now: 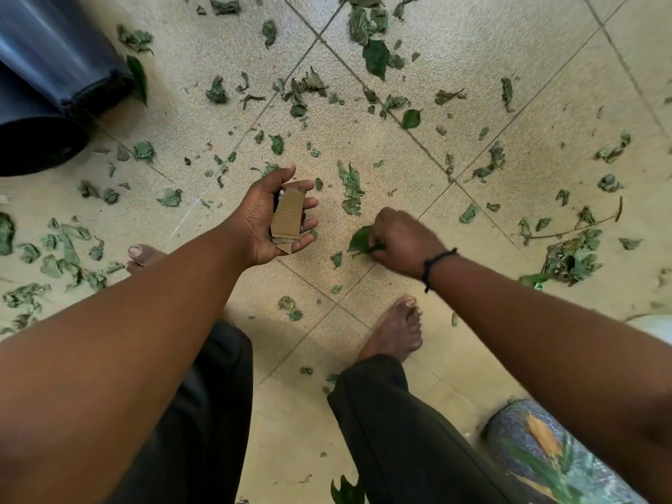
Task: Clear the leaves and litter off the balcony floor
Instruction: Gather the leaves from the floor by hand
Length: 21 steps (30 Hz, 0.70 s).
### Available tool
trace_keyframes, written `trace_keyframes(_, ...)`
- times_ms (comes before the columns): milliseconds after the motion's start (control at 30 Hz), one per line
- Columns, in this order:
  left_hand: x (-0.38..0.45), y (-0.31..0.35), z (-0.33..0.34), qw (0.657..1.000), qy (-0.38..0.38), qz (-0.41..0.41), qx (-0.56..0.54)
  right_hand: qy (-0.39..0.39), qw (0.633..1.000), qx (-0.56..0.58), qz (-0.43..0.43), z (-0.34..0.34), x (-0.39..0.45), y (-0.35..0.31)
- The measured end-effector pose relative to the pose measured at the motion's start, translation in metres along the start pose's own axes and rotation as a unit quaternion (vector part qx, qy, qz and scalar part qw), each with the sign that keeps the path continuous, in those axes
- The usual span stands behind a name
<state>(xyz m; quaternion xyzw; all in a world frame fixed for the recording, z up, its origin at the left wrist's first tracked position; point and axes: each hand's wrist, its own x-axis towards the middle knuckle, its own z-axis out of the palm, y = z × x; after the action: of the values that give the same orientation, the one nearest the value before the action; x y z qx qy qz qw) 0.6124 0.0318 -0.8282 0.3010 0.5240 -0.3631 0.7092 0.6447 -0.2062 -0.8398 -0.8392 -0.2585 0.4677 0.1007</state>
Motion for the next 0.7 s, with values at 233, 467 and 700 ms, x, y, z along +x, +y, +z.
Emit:
trace_keyframes(233, 0.0, 0.0, -0.005, 1.0, 0.005, 0.002, 0.013, -0.014, 0.996, -0.084, 0.011, 0.022, 0.025, -0.012)
trace_keyframes(467, -0.009, -0.003, -0.005, 1.0, 0.003, -0.002, 0.002, -0.056, 0.992, -0.024, 0.109, -0.021, 0.038, -0.008)
trace_keyframes(700, -0.015, 0.011, 0.001, 1.0, -0.004, 0.007, -0.016, 0.051, 0.953, 0.233, 0.188, -0.093, 0.057, 0.002)
